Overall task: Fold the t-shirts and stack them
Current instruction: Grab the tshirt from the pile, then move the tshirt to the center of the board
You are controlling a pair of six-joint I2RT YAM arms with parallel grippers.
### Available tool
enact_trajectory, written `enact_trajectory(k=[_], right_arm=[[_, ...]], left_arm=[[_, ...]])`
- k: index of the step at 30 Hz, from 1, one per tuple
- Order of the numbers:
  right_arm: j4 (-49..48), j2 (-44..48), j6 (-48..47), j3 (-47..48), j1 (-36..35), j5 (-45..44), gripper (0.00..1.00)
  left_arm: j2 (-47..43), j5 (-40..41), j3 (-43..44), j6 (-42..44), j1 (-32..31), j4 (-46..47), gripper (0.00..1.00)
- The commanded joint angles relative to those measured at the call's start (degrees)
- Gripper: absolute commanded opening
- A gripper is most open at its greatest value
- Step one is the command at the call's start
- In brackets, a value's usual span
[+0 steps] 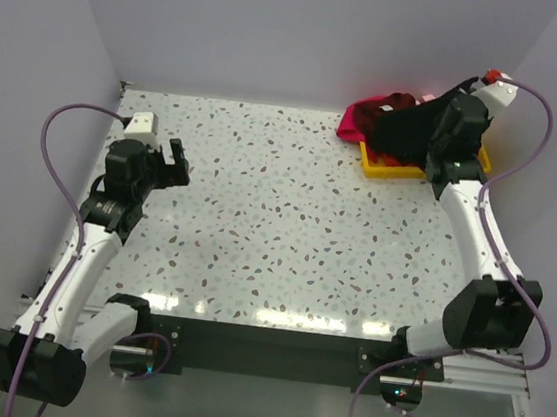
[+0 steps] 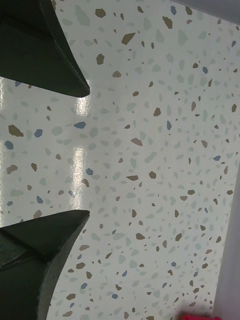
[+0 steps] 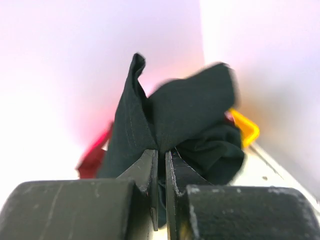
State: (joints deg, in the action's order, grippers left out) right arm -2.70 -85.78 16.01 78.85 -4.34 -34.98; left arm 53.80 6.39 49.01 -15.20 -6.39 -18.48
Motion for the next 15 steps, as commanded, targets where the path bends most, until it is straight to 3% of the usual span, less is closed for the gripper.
enact_trajectory(k=[1, 9, 15], right_arm=[[-2.84, 6.14, -4.14, 2.0, -2.95, -0.44, 0.0], [0.5, 17.56, -9.33, 5.87, -14.11, 0.78, 0.0], [7.17, 17.93, -9.25, 12.46, -22.2, 5.79, 0.0]], left_arm=[[-1.59, -0.07, -0.06, 1.14, 0.07, 2.57, 1.0], [-2.47, 0.02, -0.15, 0.96, 0.07, 2.66, 1.0], [-3.09, 1.43, -0.23, 0.96, 0.07, 2.75, 1.0]])
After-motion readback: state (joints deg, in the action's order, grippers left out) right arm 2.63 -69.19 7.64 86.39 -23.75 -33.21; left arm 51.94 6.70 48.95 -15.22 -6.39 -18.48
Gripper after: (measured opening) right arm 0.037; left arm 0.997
